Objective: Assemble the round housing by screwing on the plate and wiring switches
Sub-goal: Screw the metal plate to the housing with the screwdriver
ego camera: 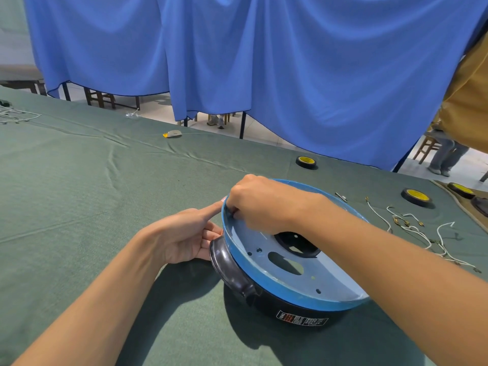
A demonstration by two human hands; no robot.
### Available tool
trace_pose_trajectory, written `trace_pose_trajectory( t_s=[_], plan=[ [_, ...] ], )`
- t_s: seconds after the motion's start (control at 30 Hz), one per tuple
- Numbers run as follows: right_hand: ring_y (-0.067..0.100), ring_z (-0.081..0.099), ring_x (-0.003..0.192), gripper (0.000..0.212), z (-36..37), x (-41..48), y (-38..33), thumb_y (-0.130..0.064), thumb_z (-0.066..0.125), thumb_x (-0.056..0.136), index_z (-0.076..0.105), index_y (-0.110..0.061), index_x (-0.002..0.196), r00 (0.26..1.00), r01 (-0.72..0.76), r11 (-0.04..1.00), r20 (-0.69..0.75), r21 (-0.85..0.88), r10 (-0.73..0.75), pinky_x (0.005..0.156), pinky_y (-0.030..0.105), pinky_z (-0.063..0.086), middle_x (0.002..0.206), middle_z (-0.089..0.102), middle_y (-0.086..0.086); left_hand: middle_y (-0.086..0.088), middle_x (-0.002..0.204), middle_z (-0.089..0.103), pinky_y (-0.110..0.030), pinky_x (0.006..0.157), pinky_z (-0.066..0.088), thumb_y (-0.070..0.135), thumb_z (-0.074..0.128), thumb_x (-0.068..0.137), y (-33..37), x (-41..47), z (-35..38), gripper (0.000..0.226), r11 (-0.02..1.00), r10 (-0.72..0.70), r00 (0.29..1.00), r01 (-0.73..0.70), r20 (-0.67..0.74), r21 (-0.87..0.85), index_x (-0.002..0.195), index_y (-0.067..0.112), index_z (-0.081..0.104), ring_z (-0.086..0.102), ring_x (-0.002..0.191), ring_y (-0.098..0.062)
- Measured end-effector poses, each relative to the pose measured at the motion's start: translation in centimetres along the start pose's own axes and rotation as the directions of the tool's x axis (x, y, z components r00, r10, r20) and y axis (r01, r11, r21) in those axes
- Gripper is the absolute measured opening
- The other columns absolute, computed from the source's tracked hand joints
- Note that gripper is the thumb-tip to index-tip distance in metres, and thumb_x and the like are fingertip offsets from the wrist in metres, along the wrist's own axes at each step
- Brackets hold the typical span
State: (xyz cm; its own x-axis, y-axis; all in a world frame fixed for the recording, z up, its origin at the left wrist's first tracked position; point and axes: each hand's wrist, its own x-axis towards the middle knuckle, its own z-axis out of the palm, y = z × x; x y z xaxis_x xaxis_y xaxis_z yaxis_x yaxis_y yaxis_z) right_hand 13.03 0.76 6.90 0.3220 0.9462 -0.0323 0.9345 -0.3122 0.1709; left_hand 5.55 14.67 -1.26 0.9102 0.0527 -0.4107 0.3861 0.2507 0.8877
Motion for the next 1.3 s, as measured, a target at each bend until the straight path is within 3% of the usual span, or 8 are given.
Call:
trace_pose_trajectory(
  t_s=[0.17, 0.4, 0.63, 0.83, 1.0, 1.07, 1.17, 1.3],
  plan=[
    [0.028, 0.057, 0.076, 0.019, -0.5, -0.1, 0.4, -0.028, 0.059, 0.090, 0.056, -0.021, 0.073, 0.996, -0.084, 0.993, 0.018, 0.077, 0.083, 0.064, 0.040, 0.051, 0.071, 0.053, 0.001, -0.019, 0.083, 0.063, -0.029, 0.049, 0.055, 0.056, 0.069, 0.069, -0.1, 0.1, -0.1, 0.070, 1.000, 0.004, 1.000, -0.004, -0.001, -0.017, 0.103, -0.005, 0.066, 0.064, 0.054, -0.021],
    [0.025, 0.061, 0.083, 0.018, -0.1, -0.5, 0.4, -0.013, 0.058, 0.087, 0.074, -0.020, 0.091, 0.994, -0.091, 0.969, -0.031, 0.231, 0.101, 0.074, 0.043, 0.054, 0.088, 0.069, 0.005, -0.018, 0.078, 0.066, -0.029, 0.050, 0.055, 0.057, 0.078, 0.055, -0.1, 0.2, -0.2, 0.075, 1.000, 0.000, 1.000, 0.000, 0.013, -0.012, 0.095, -0.005, 0.068, 0.065, 0.054, -0.022],
    [0.021, 0.062, 0.084, 0.014, 0.3, -0.7, 0.6, -0.016, 0.063, 0.086, 0.074, -0.022, 0.093, 0.992, -0.099, 0.948, -0.040, 0.304, 0.116, 0.076, 0.042, 0.054, 0.088, 0.068, 0.001, -0.020, 0.083, 0.063, -0.030, 0.051, 0.056, 0.063, 0.073, 0.059, -0.1, 0.2, -0.2, 0.085, 1.000, -0.018, 1.000, 0.018, 0.010, 0.006, 0.108, -0.006, 0.064, 0.064, 0.056, -0.024],
    [0.023, 0.060, 0.079, 0.022, 0.9, -0.9, 0.3, -0.037, 0.058, 0.092, 0.071, -0.020, 0.088, 0.983, -0.117, 0.963, -0.107, 0.242, 0.147, 0.073, 0.043, 0.053, 0.084, 0.068, 0.003, -0.014, 0.072, 0.065, -0.030, 0.052, 0.056, 0.070, 0.064, 0.072, 0.0, 0.2, -0.1, 0.076, 1.000, -0.013, 1.000, 0.013, 0.018, -0.002, 0.095, -0.002, 0.067, 0.064, 0.055, -0.022],
    [0.016, 0.060, 0.086, 0.012, 0.7, -1.4, 0.6, -0.019, 0.065, 0.088, 0.073, -0.023, 0.096, 0.990, -0.063, 0.940, -0.102, 0.335, 0.102, 0.080, 0.040, 0.052, 0.090, 0.068, -0.004, -0.013, 0.067, 0.066, -0.030, 0.053, 0.055, 0.075, 0.064, 0.069, 0.0, 0.3, -0.2, 0.079, 1.000, -0.025, 1.000, 0.024, 0.018, 0.017, 0.088, -0.002, 0.069, 0.064, 0.053, -0.022],
    [0.020, 0.060, 0.086, 0.011, 1.1, -1.4, 0.3, -0.026, 0.061, 0.091, 0.072, -0.023, 0.090, 0.983, -0.096, 0.955, -0.122, 0.281, 0.135, 0.077, 0.042, 0.052, 0.088, 0.067, -0.001, -0.015, 0.074, 0.067, -0.031, 0.056, 0.056, 0.077, 0.068, 0.064, 0.0, 0.3, -0.2, 0.083, 0.999, -0.035, 0.999, 0.034, 0.019, 0.030, 0.089, -0.003, 0.071, 0.066, 0.059, -0.024],
    [0.023, 0.053, 0.074, 0.041, 1.4, -1.8, 0.3, -0.044, 0.048, 0.096, 0.052, -0.025, 0.060, 0.961, -0.167, 0.969, -0.188, 0.184, 0.201, 0.061, 0.034, 0.040, 0.068, 0.053, -0.002, -0.018, 0.084, 0.067, -0.032, 0.061, 0.057, 0.079, 0.078, 0.053, 0.0, 0.1, -0.2, 0.093, 0.998, -0.043, 0.999, 0.043, 0.015, 0.041, 0.097, -0.003, 0.072, 0.066, 0.067, -0.025],
    [0.020, 0.047, 0.063, 0.047, 0.6, -4.4, 1.9, -0.045, 0.047, 0.096, 0.042, -0.024, 0.055, 0.914, -0.214, 0.937, -0.283, 0.275, 0.291, 0.056, 0.032, 0.034, 0.057, 0.046, -0.007, -0.022, 0.098, 0.065, -0.035, 0.067, 0.060, 0.076, 0.082, 0.047, 0.1, -0.1, 0.0, 0.115, 0.997, -0.063, 0.998, 0.063, -0.006, 0.052, 0.119, -0.012, 0.064, 0.066, 0.078, -0.030]
  ],
)
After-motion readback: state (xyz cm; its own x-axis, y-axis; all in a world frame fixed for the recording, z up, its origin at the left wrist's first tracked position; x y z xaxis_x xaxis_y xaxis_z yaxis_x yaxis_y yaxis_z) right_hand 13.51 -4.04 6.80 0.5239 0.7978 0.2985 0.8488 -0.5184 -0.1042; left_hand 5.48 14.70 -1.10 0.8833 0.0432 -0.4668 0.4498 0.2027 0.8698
